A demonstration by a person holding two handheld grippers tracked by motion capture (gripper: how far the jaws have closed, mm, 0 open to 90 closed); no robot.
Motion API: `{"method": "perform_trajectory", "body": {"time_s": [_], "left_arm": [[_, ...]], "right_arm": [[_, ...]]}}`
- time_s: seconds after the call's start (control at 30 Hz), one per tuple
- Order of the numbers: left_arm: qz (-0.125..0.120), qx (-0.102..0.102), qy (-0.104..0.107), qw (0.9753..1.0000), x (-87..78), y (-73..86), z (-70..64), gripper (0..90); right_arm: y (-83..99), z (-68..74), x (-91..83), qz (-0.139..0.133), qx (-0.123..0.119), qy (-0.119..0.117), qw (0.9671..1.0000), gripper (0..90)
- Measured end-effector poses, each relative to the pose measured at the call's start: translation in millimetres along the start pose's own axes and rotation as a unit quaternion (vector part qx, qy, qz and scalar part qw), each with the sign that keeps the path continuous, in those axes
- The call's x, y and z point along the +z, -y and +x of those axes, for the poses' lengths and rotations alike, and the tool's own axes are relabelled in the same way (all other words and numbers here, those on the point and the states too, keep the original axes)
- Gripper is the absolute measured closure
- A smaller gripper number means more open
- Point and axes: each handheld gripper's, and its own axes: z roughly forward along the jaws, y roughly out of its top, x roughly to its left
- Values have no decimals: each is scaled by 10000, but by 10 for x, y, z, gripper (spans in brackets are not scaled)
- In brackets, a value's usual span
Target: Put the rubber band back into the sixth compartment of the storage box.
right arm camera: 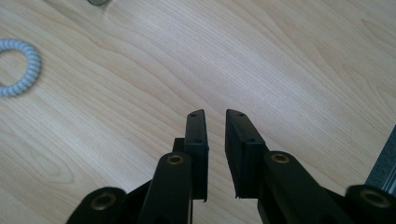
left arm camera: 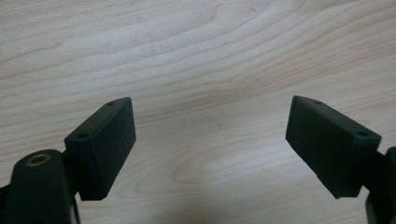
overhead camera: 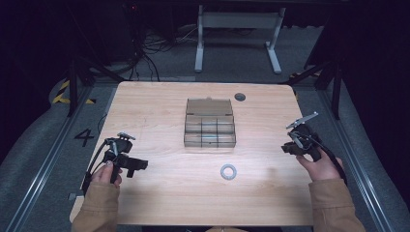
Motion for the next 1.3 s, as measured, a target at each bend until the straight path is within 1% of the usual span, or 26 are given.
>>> {"method": "perform_trajectory", "body": {"time_s": [0.17,0.2,0.3,0.4,0.47,0.5,0.57,0.6,0.67,0.77,0.87,0.9,1.07,1.17,1.3], "left_arm": [[-4,4,14,10000,-1,0,0,166],[-10,0,11,10000,-4,1,-2,166],[-12,16,24,10000,-12,4,-5,166],[-27,-12,27,10000,-13,1,-7,166],[-10,14,30,10000,-14,1,-15,166],[-6,32,43,10000,-14,0,-19,166],[-11,26,36,10000,-15,0,-20,166],[-13,23,34,10000,-17,0,-18,166],[-22,13,45,10000,-19,3,-12,166],[-20,11,45,10000,-19,2,-12,166],[-14,18,47,10000,-21,2,-19,166],[-14,18,47,10000,-21,2,-19,166],[-19,17,51,10000,-23,3,-19,166],[-11,18,50,10000,-22,2,-21,166],[-7,25,49,10000,-24,2,-22,166]], "right_arm": [[-12,36,-13,-86,-44,-91,9999,802],[-15,40,-18,-106,-58,-146,9998,800],[-23,57,-26,-156,-83,-211,9996,792],[-30,83,-36,-212,-96,-282,9993,781],[-35,102,-45,-246,-134,-318,9991,777],[-47,133,-53,-258,-161,-378,9988,775],[-67,177,-56,-276,-236,-418,9985,771],[-67,177,-56,-276,-236,-418,9985,771],[-103,260,-51,-261,-356,-492,9978,759],[-118,303,-48,-258,-408,-522,9975,757],[-154,404,-39,-260,-586,-650,9958,746],[-154,404,-39,-260,-586,-650,9958,746],[-198,548,-42,-293,-759,-846,9931,734],[-223,625,-47,-293,-854,-886,9920,726],[-236,676,-51,-292,-912,-932,9910,720]]}}
